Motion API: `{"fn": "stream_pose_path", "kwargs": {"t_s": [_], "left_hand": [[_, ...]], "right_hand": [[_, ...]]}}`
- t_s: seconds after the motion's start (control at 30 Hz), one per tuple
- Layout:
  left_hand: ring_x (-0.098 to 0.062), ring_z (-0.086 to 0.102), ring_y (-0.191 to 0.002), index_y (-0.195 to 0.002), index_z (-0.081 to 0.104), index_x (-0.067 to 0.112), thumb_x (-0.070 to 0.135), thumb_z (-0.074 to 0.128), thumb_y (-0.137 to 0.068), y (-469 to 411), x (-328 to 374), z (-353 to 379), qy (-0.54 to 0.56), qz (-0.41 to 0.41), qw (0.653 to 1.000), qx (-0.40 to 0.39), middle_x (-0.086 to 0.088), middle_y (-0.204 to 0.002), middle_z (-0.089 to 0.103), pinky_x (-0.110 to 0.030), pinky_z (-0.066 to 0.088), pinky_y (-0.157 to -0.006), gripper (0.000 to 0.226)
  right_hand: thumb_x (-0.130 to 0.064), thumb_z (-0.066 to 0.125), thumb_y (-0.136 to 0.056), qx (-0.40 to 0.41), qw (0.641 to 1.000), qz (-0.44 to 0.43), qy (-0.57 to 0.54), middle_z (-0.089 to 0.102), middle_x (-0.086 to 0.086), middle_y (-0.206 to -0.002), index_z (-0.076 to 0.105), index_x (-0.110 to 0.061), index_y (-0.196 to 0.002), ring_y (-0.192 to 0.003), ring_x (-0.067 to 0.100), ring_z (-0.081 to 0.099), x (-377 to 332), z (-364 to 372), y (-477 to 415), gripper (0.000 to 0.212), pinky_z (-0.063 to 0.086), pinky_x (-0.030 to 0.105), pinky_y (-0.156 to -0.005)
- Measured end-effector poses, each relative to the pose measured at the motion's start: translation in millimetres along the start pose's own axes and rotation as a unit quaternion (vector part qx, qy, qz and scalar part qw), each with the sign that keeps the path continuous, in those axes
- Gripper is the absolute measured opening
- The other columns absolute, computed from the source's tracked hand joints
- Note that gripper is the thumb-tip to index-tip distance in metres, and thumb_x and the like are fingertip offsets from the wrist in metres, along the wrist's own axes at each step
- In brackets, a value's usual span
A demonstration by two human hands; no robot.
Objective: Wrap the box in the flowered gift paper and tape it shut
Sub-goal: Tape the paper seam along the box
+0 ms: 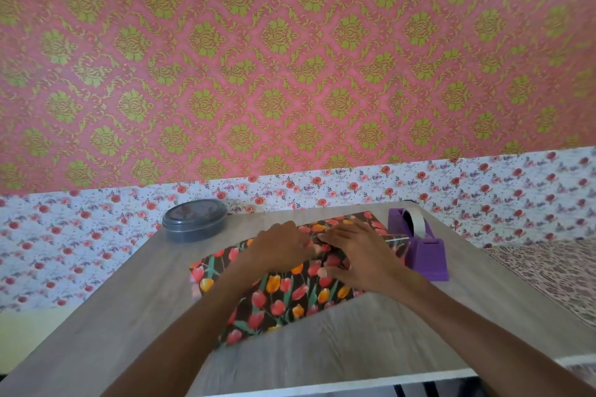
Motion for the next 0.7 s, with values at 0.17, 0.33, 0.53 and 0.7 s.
{"fn": "stream_pose_path", "kwargs": {"t_s": [0.17, 0.33, 0.53, 0.7], "left_hand": [[-0.023, 0.057, -0.106, -0.119, 0.054, 0.012, 0.033, 0.071, -0.086, 24, 8, -9, -0.041, -0.019, 0.993, 0.112, -0.005, -0.114, 0.055, -0.037, 0.052, -0.083, 0.042], [-0.022, 0.063, -0.102, -0.118, 0.063, 0.015, 0.019, 0.069, -0.088, 31, 9, -9, -0.061, -0.035, 0.983, 0.169, -0.002, -0.116, 0.06, -0.033, 0.054, -0.083, 0.031], [-0.021, 0.045, -0.128, -0.14, 0.039, 0.019, 0.03, 0.064, -0.093, 26, 26, 7, -0.099, -0.018, 0.976, 0.194, 0.0, -0.136, 0.042, -0.039, 0.04, -0.106, 0.055], [-0.019, 0.04, -0.132, -0.14, 0.039, 0.019, 0.028, 0.063, -0.093, 25, 30, 14, -0.069, -0.042, 0.979, 0.185, -0.001, -0.143, 0.036, -0.037, 0.041, -0.108, 0.053]], "right_hand": [[-0.073, 0.05, -0.082, 0.119, 0.993, -0.008, 0.017, 0.071, -0.009, -0.113, 0.071, -0.024, -0.116, -0.112, 0.012, 0.063, -20, -29, 11, 0.063, 0.042, 0.039, -0.105], [-0.054, 0.069, -0.083, 0.133, 0.988, 0.002, -0.08, 0.072, -0.006, -0.112, 0.071, -0.018, -0.116, -0.106, 0.012, 0.066, -15, -34, 20, 0.049, 0.053, 0.034, -0.096], [-0.041, 0.073, -0.084, 0.075, 0.97, 0.075, -0.218, 0.073, -0.012, -0.105, 0.071, -0.023, -0.117, -0.092, 0.005, 0.068, -1, -34, 15, 0.037, 0.053, 0.016, -0.078], [-0.02, 0.069, -0.09, 0.112, 0.917, 0.199, -0.327, 0.072, -0.014, -0.095, 0.074, -0.02, -0.106, -0.089, -0.012, 0.064, 54, -48, 31, 0.016, 0.046, 0.004, -0.076]]}}
Point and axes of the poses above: each hand's wrist, its own y-axis away from the middle knuckle, its own z-axis out of the palm, x = y × z, the point moved 10 cm from there along -y, towards the middle knuckle
